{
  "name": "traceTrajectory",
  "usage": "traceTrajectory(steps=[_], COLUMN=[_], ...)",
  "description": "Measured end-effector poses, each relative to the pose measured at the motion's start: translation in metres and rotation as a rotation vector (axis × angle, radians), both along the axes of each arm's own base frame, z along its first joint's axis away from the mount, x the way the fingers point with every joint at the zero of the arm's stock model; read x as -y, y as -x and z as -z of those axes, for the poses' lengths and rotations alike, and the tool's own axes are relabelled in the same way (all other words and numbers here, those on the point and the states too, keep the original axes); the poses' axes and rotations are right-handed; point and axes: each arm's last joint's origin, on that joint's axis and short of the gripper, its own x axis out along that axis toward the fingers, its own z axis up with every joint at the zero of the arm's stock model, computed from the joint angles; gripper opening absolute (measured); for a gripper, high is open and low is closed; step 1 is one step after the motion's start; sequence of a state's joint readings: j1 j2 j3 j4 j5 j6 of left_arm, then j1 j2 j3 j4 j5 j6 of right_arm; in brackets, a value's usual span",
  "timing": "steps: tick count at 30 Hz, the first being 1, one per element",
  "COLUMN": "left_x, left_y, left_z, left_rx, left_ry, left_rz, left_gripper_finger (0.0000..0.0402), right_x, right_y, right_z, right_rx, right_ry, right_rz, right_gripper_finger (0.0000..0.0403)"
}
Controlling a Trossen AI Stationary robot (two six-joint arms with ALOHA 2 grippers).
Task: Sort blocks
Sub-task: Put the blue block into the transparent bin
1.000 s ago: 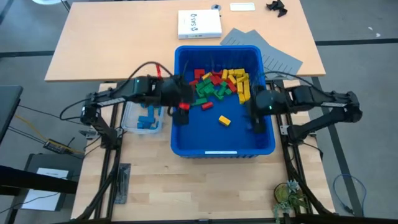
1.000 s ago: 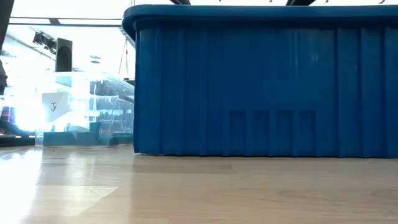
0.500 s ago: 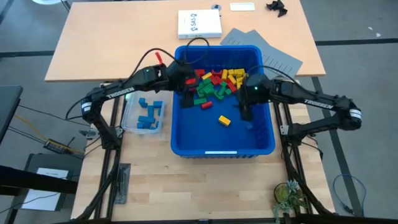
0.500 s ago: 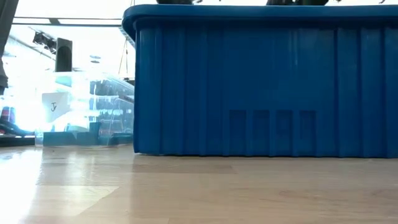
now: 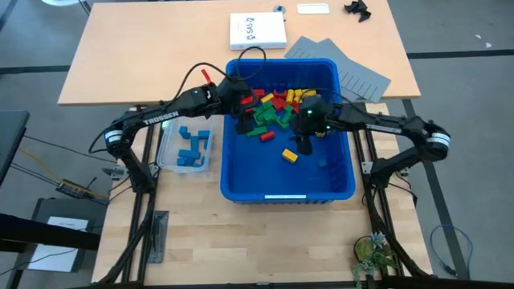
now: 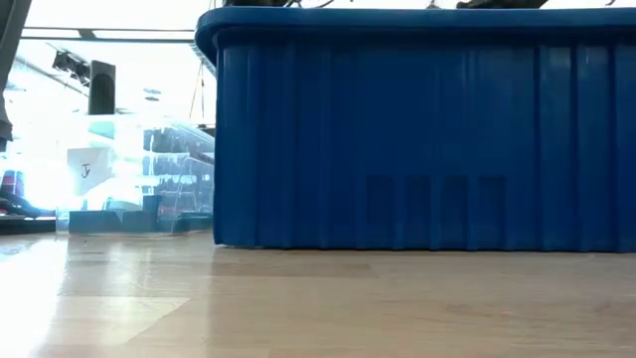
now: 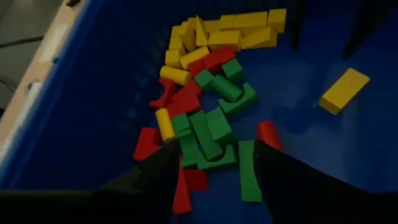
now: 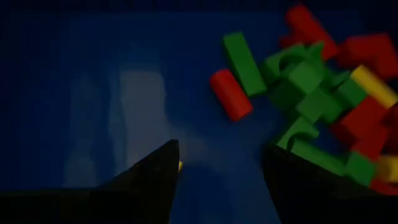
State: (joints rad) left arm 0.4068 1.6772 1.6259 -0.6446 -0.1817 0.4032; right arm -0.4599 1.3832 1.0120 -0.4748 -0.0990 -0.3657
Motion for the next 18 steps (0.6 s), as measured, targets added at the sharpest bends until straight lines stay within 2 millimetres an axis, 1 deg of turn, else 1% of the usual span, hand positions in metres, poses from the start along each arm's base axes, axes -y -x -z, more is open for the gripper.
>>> traceTrajectory(steps=[2, 5, 8, 12, 15, 18], left_x=[0.000, 0.001, 0.001, 0.001, 0.003, 0.004], left_y=[0.000, 0.002, 0.002, 0.000, -0.002, -0.003], left_z=[0.005, 0.012, 0.011, 0.009, 0.008, 0.008], left_rx=[-0.014, -0.043, -0.040, -0.007, 0.020, 0.031], left_ry=[0.012, 0.031, 0.031, 0.045, 0.078, 0.094], left_rz=[-0.004, -0.008, -0.007, 0.023, 0.081, 0.103], left_gripper_finger=[0.0211, 0.0211, 0.0211, 0.0211, 0.0211, 0.0211], right_x=[0.002, -0.001, -0.007, -0.015, -0.019, -0.026], right_y=[-0.004, -0.002, 0.007, 0.018, 0.023, 0.028], right_z=[0.006, 0.013, 0.016, 0.025, 0.035, 0.047], right_rx=[-0.057, -0.203, -0.362, -0.541, -0.627, -0.672], right_ry=[-0.032, -0.093, -0.154, -0.200, -0.220, -0.229], right_rz=[0.010, -0.005, -0.038, -0.094, -0.123, -0.158], right_gripper_finger=[0.0224, 0.0226, 0.0223, 0.0212, 0.0204, 0.0201])
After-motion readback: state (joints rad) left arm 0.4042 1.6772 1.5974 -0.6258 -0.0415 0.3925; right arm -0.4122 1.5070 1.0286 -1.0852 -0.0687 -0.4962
